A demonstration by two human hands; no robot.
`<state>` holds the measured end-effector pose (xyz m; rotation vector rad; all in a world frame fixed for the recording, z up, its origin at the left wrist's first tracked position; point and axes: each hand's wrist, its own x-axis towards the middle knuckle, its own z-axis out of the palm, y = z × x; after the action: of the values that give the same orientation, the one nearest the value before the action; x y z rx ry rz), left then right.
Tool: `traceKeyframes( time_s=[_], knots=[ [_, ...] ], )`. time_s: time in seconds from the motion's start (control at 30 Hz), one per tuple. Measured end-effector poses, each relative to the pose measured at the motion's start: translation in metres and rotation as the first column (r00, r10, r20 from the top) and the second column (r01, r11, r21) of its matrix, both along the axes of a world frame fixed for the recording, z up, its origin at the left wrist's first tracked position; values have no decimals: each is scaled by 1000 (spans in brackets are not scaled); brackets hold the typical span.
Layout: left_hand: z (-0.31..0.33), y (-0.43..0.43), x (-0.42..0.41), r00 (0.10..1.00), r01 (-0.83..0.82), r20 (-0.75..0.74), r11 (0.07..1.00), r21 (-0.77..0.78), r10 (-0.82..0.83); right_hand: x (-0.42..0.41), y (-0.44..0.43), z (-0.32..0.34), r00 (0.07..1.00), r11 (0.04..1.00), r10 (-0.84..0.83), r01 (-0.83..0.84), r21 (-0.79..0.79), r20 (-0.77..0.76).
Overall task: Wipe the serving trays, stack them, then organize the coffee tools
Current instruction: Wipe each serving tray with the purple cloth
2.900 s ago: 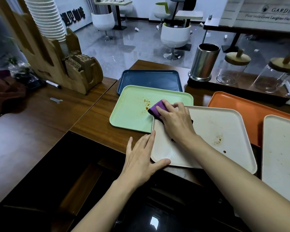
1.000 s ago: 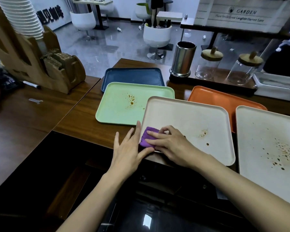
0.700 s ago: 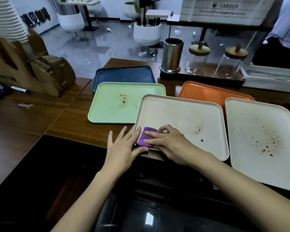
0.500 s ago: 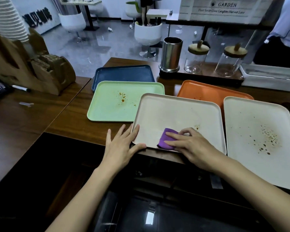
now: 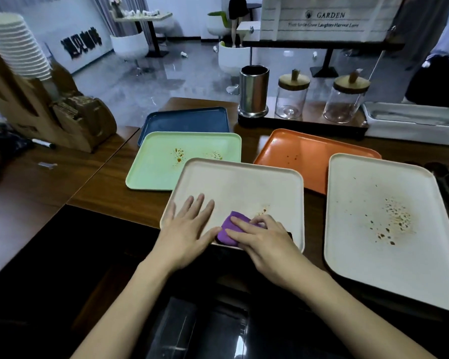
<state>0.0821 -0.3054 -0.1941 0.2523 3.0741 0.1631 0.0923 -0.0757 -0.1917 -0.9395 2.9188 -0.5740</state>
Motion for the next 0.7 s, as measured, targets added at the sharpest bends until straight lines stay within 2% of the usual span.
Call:
traceKeyframes(
  time_s=[0.13,0.27,0.37,0.43,0.57,0.7],
  knots=[
    [-1,-5,0,999,-10,34,1000,25,10,-26,10,9,1000,998,11,-10,68,-5],
    [1,-3,0,999,-20,41,998,68,17,-90,26,16,979,975,-200,204,91,-48],
    [0,-2,2,999,-32,40,999,25,31,-106,23,13,949,949,-309,312,52,-64],
    [-1,1,1,998,-42,45,999,0,42,-90,15,7,960,961,-273,275,33,-59],
    [-3,4,1,999,-43,28,998,-36,44,-33,2,-3,997,996,-80,80,-43,-20],
    [-2,0,-1,999,-10,49,999,-31,12,-23,1,-1,998,998,-57,56,9,22]
  ],
)
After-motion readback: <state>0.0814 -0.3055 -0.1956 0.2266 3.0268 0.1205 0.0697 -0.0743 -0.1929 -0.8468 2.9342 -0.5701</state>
